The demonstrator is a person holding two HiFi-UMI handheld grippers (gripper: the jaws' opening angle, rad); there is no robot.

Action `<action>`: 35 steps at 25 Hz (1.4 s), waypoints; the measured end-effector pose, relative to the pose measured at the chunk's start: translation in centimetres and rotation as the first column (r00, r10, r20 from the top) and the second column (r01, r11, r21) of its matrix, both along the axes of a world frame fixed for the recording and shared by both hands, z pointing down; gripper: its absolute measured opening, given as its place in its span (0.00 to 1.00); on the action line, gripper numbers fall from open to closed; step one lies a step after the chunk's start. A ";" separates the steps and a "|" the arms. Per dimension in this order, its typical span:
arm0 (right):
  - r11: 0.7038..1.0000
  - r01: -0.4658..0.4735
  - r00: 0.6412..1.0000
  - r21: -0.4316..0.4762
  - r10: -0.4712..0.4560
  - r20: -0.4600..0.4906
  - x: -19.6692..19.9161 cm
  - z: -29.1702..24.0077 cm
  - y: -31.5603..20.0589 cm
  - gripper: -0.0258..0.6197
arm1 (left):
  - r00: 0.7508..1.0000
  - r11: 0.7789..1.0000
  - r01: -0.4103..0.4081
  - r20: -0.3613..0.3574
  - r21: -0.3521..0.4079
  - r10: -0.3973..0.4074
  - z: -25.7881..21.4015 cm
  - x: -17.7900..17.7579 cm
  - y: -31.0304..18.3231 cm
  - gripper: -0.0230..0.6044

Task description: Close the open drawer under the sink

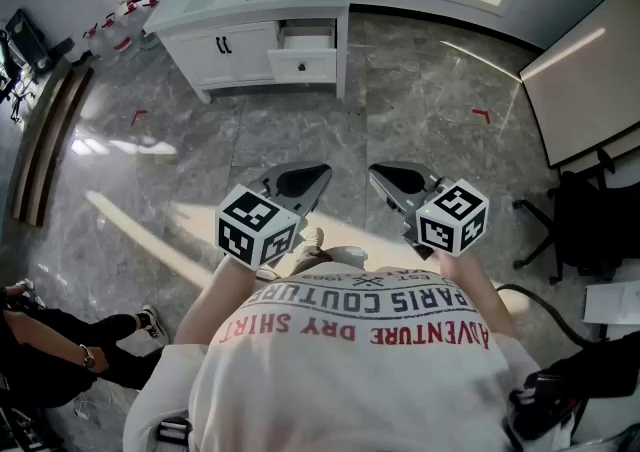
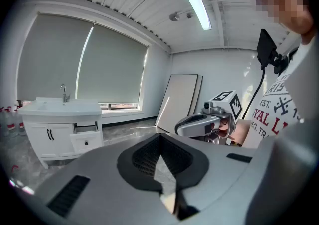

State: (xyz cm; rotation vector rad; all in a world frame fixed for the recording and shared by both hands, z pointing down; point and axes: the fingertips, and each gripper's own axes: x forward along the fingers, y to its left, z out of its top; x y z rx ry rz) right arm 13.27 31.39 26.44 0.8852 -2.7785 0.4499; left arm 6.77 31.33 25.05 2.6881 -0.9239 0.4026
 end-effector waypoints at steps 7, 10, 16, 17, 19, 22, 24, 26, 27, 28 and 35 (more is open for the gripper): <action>1.000 0.009 1.000 0.007 -0.009 -0.001 0.2 0.1 0.1 0.04 | 1.000 1.000 0.002 0.004 0.004 -0.002 0.1 0.4 0.2 0.04; 1.000 0.012 1.000 0.010 -0.012 -0.002 0.2 0.1 0.2 0.04 | 1.000 1.000 0.003 0.004 0.006 -0.003 0.1 0.4 0.2 0.04; 1.000 0.002 1.000 -0.023 -0.002 0.027 0.2 0.2 -0.1 0.04 | 1.000 1.000 0.003 -0.002 0.001 -0.003 0.1 0.4 0.2 0.04; 0.999 0.001 0.999 -0.034 0.000 0.040 0.3 0.3 -0.1 0.04 | 1.000 1.000 0.004 -0.003 -0.001 -0.004 0.2 0.4 0.1 0.04; 0.999 0.005 0.999 -0.045 -0.002 0.049 0.3 0.5 -0.1 0.04 | 1.000 1.000 0.005 -0.007 -0.005 -0.005 0.4 0.4 0.0 0.04; 0.999 0.010 0.999 -0.045 -0.008 0.043 0.1 0.8 -0.1 0.04 | 1.000 1.000 0.006 -0.011 -0.013 -0.006 0.7 0.3 -0.1 0.04; 0.999 0.015 0.999 -0.047 -0.013 0.043 0.0 0.9 0.1 0.04 | 1.000 1.000 0.007 -0.011 -0.017 -0.007 0.9 0.4 0.0 0.04; 0.999 0.020 0.999 -0.043 -0.018 0.038 -0.1 1.0 0.3 0.04 | 1.000 1.000 0.007 -0.013 -0.019 -0.007 1.0 0.4 0.2 0.04; 0.999 0.022 0.999 -0.039 -0.020 0.035 -0.1 1.0 0.3 0.04 | 1.000 1.000 0.006 -0.013 -0.020 -0.006 1.0 0.5 0.2 0.04; 0.999 0.022 0.999 -0.034 -0.021 0.033 -0.1 1.0 0.3 0.04 | 1.000 1.000 0.006 -0.012 -0.020 -0.006 1.0 0.5 0.2 0.04; 1.000 0.015 0.999 -0.027 -0.014 0.029 0.5 1.2 0.3 0.04 | 1.000 1.000 0.004 -0.013 -0.024 -0.004 1.3 0.9 0.1 0.04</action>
